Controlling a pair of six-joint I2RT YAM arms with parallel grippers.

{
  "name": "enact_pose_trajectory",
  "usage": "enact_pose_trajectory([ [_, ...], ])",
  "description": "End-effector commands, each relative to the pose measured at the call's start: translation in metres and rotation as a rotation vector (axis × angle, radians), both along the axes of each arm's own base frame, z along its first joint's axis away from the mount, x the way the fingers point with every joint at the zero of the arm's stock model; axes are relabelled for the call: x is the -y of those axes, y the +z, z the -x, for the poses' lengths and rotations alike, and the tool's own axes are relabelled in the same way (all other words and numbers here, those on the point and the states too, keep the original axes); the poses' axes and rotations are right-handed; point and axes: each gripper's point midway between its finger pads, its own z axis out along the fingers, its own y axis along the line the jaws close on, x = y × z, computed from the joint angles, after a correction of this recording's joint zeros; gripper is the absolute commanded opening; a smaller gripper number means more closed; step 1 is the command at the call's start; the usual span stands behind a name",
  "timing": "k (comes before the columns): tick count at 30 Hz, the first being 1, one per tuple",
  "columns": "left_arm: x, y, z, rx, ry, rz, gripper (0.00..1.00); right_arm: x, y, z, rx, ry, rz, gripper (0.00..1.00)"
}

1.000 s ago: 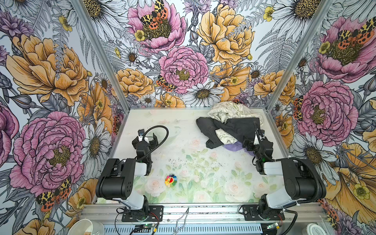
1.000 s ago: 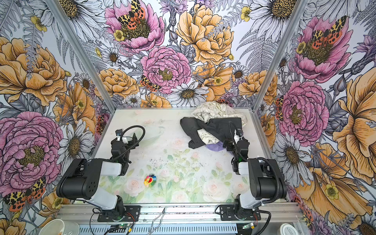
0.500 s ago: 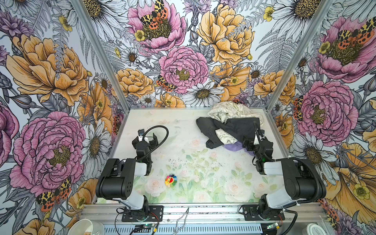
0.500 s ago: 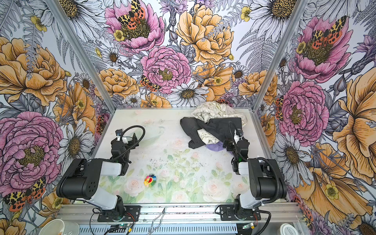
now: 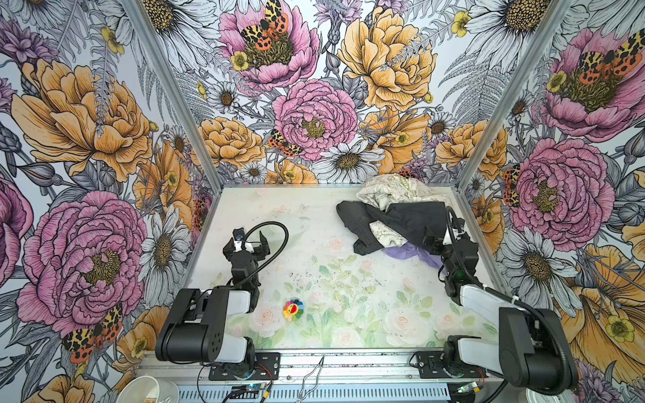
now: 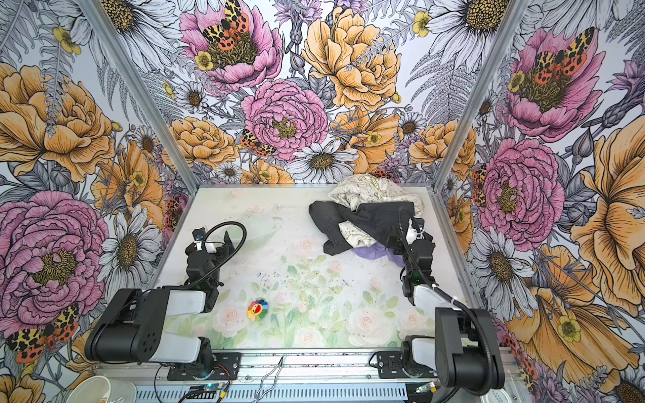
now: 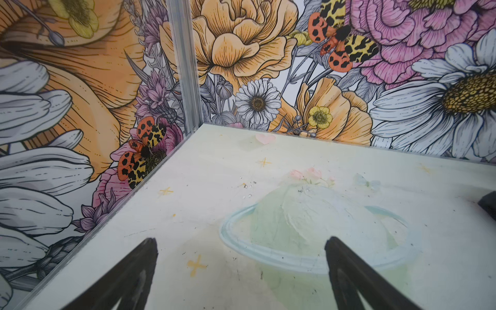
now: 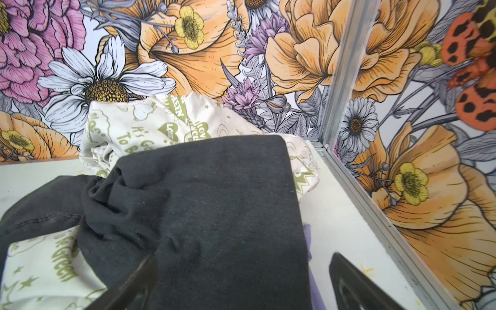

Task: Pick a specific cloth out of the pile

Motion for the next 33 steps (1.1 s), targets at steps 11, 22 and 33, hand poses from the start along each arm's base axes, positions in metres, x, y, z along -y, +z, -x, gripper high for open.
enact_pose_trajectory([
  [11, 0.055, 0.092, 0.038, 0.029, -0.136, 0.136, 0.99, -0.02, 0.049, 0.063, -0.083, 0.025, -0.257, 0.97],
  [22, 0.179, 0.121, 0.083, -0.094, -0.64, 0.219, 0.99, -0.023, -0.003, 0.072, -0.285, -0.047, -0.442, 0.87],
  [33, 0.225, 0.135, 0.116, -0.145, -0.948, 0.019, 0.99, -0.003, -0.056, 0.073, -0.429, -0.205, -0.49, 0.8],
])
